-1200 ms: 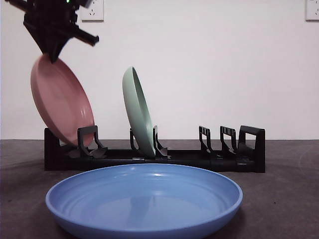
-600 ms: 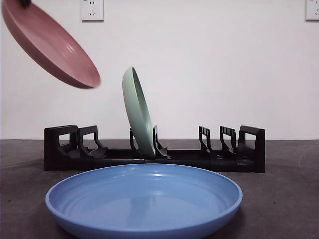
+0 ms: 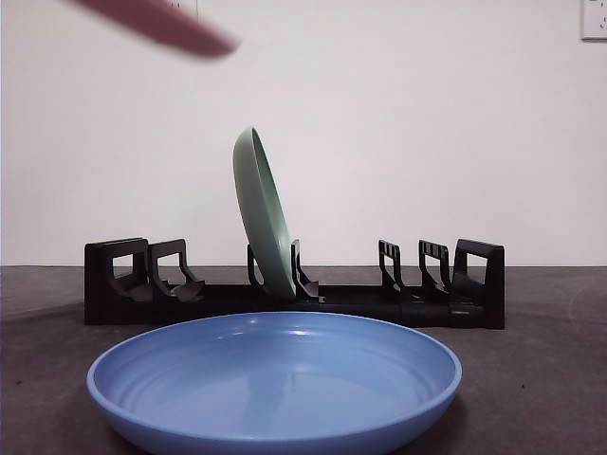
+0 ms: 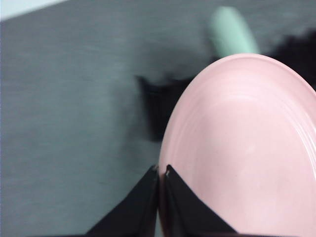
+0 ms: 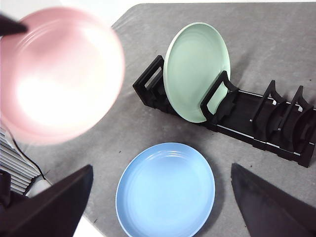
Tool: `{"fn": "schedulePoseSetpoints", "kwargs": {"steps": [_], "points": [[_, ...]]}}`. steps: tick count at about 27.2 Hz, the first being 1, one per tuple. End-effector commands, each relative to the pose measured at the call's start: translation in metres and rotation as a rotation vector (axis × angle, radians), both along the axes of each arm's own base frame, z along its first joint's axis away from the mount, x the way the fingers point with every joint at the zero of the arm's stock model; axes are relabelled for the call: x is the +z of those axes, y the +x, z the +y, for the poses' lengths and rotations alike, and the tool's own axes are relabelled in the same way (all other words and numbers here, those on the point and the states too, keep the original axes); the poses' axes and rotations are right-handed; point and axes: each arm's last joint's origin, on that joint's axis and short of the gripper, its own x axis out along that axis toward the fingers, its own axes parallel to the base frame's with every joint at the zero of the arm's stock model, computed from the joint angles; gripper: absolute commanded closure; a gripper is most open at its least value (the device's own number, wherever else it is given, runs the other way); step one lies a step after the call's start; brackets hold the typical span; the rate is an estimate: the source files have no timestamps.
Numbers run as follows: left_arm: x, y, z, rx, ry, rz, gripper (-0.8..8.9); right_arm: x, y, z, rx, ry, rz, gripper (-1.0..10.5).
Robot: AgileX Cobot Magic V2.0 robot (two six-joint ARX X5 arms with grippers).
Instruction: Place the plate
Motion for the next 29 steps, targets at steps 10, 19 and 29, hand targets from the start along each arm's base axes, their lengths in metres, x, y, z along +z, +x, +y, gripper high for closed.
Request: {"fn": "schedulePoseSetpoints", "kwargs": {"steps": [10, 19, 29], "points": [[-0.008, -0.03, 0.003, -0.208, -0.292, 0.118, 8.07, 0.004, 0.0, 0.001, 0.001, 0.022, -0.001, 5.0], [-0.066, -0.026, 0.0, -0.145, -0.392, 0.17, 8.07, 0.004, 0.0, 0.001, -0.005, 0.028, 0.006, 5.0], [-0.149, -0.002, -0.014, -0.108, -0.458, 0.251, 8.07, 0.004, 0.0, 0.001, -0.012, 0.027, 0.006, 5.0]]}}
